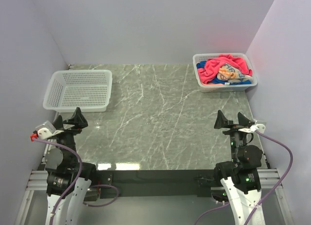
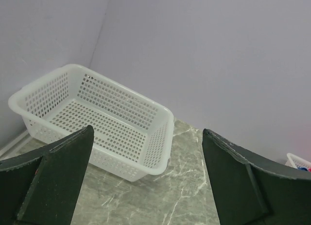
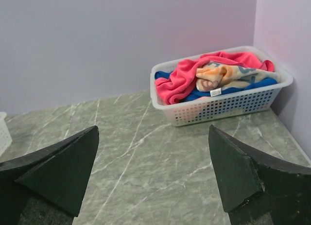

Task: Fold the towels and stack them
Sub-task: Grab crumpled towel

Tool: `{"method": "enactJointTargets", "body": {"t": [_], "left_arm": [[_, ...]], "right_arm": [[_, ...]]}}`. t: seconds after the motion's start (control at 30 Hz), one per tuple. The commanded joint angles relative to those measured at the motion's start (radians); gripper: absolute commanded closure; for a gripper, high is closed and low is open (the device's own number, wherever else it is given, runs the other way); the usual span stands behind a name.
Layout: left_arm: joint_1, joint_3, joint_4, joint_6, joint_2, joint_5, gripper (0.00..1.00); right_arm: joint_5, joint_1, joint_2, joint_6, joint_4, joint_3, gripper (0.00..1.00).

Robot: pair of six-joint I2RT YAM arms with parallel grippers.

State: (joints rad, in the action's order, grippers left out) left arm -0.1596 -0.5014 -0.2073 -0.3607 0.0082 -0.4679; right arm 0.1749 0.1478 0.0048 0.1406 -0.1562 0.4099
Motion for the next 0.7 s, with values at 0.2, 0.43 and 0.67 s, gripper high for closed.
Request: {"method": "enactJointTargets", "body": {"t": [0.2,0.43,0.67], "left_arm": [[-0.003,-0.02,-0.006,-0.047,-0.156,0.038,0.01],[-0.001,-0.098,-0.118,-0.138,0.021,0.121,0.01],[-0.006,-0.114,-0.109,-0.147,0.144,0.219,0.01]], "right_arm": [[0.044,-0.004,-0.218,0.066,-0.019,0.059,0.0],[0.169,-0.004,-0.027,0.222,-0.091,0.182,0.0],[0.201,-0.005,0.386,0.257,-0.172,0.444,0.0]]}}
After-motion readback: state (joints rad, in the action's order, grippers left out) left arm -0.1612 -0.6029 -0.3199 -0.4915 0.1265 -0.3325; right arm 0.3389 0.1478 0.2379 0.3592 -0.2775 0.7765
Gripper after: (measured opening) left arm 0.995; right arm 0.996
